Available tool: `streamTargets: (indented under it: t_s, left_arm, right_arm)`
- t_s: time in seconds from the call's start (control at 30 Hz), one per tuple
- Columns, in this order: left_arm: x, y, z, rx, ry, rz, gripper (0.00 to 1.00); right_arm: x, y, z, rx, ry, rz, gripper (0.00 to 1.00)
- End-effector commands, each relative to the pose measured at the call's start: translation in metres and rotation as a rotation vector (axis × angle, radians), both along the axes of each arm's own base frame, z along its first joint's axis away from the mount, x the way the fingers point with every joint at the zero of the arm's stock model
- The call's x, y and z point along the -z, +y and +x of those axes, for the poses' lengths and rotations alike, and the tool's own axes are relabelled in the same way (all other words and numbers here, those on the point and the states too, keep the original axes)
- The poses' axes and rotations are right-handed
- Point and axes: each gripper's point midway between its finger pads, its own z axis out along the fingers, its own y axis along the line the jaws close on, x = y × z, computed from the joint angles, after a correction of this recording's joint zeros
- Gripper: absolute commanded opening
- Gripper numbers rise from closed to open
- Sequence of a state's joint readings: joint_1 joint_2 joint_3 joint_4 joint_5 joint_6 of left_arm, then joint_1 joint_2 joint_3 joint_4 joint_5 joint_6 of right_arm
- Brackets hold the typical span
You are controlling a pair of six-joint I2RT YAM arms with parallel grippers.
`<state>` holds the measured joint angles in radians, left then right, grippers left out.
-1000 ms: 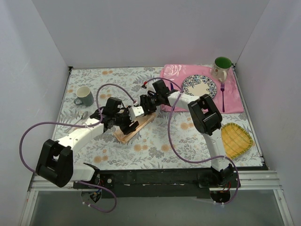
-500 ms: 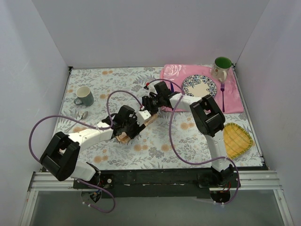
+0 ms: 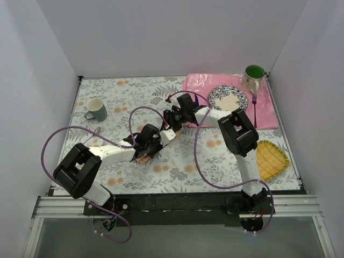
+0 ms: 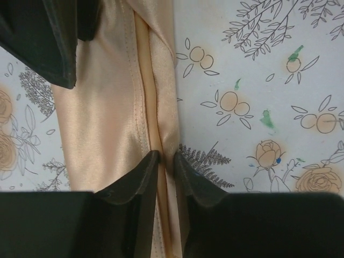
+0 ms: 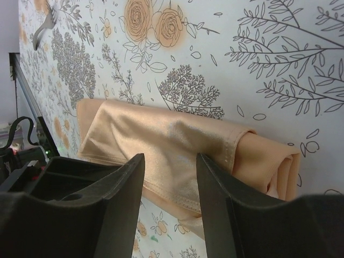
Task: Fold the napkin into a case and place the utensils inside
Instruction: Pick up the smaller rectangle-folded napkin from the center of the board, then turn over the smaller rectangle-folded napkin at the center of the board.
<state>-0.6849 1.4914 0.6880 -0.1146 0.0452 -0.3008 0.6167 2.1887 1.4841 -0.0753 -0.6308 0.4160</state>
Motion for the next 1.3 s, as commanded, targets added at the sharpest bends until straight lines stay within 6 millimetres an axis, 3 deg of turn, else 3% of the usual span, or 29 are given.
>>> streamTargets:
  t_s: [0.0,0.1,0.3,0.43,0.6,0.77,0.8,0.9,1.13,1.27]
  left_arm:
    - [0.011,0.003,-0.002,0.011,-0.01,0.041,0.13]
    - [0.012,0.005,-0.004,0.017,-0.005,0.052,0.0]
    - [0.002,-0.002,-0.012,0.051,0.023,0.014,0.0]
    - [-0.005,-0.006,-0.022,0.063,0.084,-0.017,0.0]
    - [-0.01,-0.011,-0.034,0.1,0.157,-0.053,0.0]
    - [-0.036,-0.024,-0.051,0.161,0.245,-0.148,0.0]
    - [-0.042,-0.026,-0.064,0.19,0.312,-0.177,0.0]
    - [-0.066,-0.034,-0.072,0.201,0.379,-0.241,0.0]
    - [-0.081,-0.03,-0.084,0.174,0.603,-0.341,0.0]
    - [-0.081,-0.019,-0.061,0.089,0.706,-0.428,0.0]
  right_arm:
    - [0.007,-0.015,-0.01,0.011,0.029,-0.061,0.52]
    - [-0.005,-0.013,-0.01,-0.007,0.006,-0.031,0.52]
    - [-0.061,-0.006,0.002,-0.057,-0.106,0.107,0.58]
    - [-0.092,-0.022,0.008,-0.102,-0.21,0.139,0.71]
    - [-0.092,-0.067,0.027,-0.052,-0.267,0.118,0.77]
    - [-0.087,-0.092,0.03,-0.078,-0.289,0.08,0.76]
    - [-0.085,-0.097,0.03,-0.078,-0.29,0.07,0.77]
    - [-0.085,-0.103,0.03,-0.084,-0.297,0.059,0.77]
    - [-0.088,-0.107,0.03,-0.107,-0.263,0.064,0.76]
    - [-0.087,-0.108,0.03,-0.11,-0.249,0.07,0.75]
